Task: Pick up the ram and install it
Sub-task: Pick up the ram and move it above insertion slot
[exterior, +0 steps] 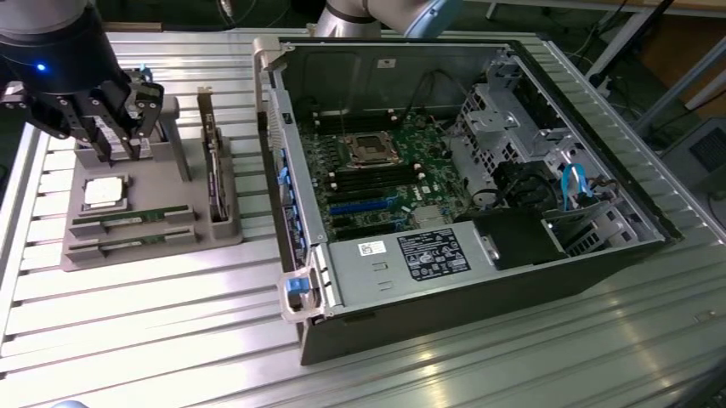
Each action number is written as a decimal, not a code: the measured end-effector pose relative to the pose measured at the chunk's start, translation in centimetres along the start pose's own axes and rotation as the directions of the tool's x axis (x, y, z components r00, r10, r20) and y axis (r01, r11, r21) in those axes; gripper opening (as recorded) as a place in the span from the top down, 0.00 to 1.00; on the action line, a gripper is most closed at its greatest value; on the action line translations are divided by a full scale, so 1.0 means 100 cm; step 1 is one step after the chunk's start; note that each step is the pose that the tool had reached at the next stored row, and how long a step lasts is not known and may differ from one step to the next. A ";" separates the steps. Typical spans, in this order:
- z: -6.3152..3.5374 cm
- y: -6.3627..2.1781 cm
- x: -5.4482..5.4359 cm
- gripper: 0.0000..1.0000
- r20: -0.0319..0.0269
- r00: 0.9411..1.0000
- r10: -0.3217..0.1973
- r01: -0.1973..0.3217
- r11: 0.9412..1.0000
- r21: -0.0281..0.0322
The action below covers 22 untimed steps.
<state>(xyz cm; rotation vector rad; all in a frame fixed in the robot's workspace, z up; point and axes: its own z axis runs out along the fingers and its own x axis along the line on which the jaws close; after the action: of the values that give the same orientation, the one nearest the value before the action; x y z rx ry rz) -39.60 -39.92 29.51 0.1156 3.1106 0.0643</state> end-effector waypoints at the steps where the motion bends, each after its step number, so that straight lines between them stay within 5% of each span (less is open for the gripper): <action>1: 0.0000 0.0000 0.000 0.64 0.000 1.000 0.000 0.000 1.000 0.000; 4: 0.0004 0.0000 0.000 0.64 -0.001 1.000 -0.024 0.024 1.000 -0.001; 7: 0.0012 -0.0001 0.000 0.64 -0.006 0.989 -0.145 0.145 0.989 -0.003; 12: 0.0042 -0.0002 0.000 0.64 -0.014 0.931 -0.365 0.365 0.931 -0.008; 14: 0.0048 -0.0002 0.000 0.64 -0.015 0.917 -0.399 0.399 0.917 -0.010; 16: 0.0060 -0.0002 0.000 0.64 -0.017 0.883 -0.469 0.468 0.883 -0.012; 18: 0.0077 -0.0003 0.000 0.64 -0.020 0.835 -0.550 0.550 0.835 -0.016; 20: 0.0083 -0.0004 0.000 0.64 -0.021 0.814 -0.581 0.580 0.814 -0.018; 22: 0.0099 -0.0004 0.000 0.64 -0.022 0.765 -0.643 0.643 0.766 -0.021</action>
<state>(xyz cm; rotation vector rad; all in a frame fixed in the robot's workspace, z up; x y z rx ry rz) -39.60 -39.92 28.53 -0.9614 2.9764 0.0664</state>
